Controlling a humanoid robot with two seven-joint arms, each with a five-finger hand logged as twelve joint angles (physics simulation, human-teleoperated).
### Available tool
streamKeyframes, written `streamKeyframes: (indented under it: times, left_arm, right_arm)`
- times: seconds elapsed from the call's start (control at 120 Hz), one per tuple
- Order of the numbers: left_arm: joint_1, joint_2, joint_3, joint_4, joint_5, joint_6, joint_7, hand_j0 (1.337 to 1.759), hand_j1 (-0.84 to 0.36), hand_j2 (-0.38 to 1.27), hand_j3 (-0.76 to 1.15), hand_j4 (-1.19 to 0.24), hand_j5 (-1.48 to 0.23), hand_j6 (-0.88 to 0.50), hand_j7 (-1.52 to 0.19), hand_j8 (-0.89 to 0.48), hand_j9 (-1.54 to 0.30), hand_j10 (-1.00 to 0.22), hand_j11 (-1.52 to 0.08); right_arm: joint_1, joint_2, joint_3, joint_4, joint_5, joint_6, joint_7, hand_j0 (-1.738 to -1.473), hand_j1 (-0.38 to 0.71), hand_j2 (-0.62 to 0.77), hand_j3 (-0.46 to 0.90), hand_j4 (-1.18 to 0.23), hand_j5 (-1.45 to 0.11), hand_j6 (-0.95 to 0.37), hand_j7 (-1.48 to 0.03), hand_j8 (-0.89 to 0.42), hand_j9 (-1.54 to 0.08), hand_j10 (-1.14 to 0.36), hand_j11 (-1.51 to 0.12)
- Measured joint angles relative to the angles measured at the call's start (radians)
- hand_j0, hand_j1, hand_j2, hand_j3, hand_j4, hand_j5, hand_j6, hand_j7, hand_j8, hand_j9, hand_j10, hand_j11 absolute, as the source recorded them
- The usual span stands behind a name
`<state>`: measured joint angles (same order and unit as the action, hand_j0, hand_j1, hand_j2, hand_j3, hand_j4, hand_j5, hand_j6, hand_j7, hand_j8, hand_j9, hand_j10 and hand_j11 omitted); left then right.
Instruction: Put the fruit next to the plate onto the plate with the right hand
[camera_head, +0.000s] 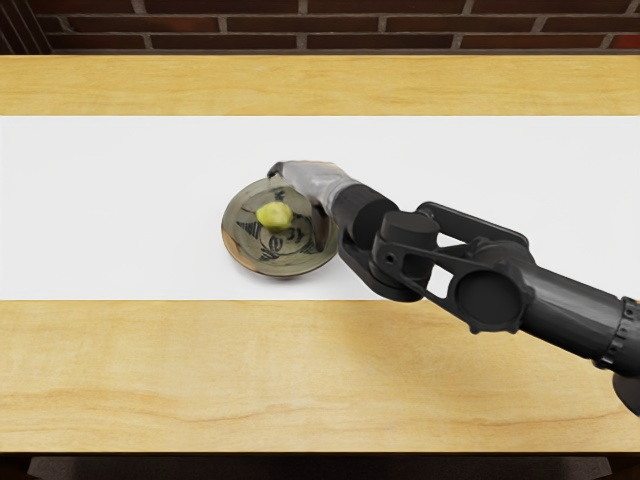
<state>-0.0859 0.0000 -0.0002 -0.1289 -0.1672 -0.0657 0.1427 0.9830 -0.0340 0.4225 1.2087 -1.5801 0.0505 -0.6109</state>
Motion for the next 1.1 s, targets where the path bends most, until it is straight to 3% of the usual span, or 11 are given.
streamKeyframes:
  times: [0.108,0.283,0.575,1.1]
  left_arm:
    - [0.0,0.0,0.0,0.0,0.0,0.0,0.0,1.658,0.32,0.0,0.0,-0.02,-0.03,-0.02,-0.03,-0.02,-0.03,-0.02,-0.03]
    - [0.0,0.0,0.0,0.0,0.0,0.0,0.0,1.658,0.32,0.0,0.0,-0.02,-0.03,-0.02,-0.03,-0.02,-0.03,-0.02,-0.03]
    - [0.0,0.0,0.0,0.0,0.0,0.0,0.0,1.658,0.32,0.0,0.0,-0.02,-0.03,-0.02,-0.03,-0.02,-0.03,-0.02,-0.03]
    - [0.0,0.0,0.0,0.0,0.0,0.0,0.0,1.658,0.32,0.0,0.0,-0.02,-0.03,-0.02,-0.03,-0.02,-0.03,-0.02,-0.03]
  right_arm:
    - [0.005,0.0,0.002,0.001,0.012,0.001,0.0,-1.658,-0.22,0.02,0.0,-0.12,-0.16,-0.1,-0.15,-0.1,-0.16,-0.12,-0.16]
    - [0.023,-0.04,0.021,0.013,0.157,0.033,0.0,-1.658,-0.3,0.01,0.0,-0.05,-0.07,-0.04,-0.07,-0.04,-0.07,-0.05,-0.07]
    - [0.027,-0.186,0.122,0.118,0.387,0.146,0.0,-1.658,-0.34,0.0,0.0,-0.01,-0.02,-0.01,-0.02,-0.01,-0.02,-0.01,-0.02]
    - [-0.008,-0.624,0.219,0.183,0.941,0.529,0.0,-1.658,-0.35,0.0,0.0,0.0,0.0,0.0,0.0,0.0,0.0,0.0,0.0]
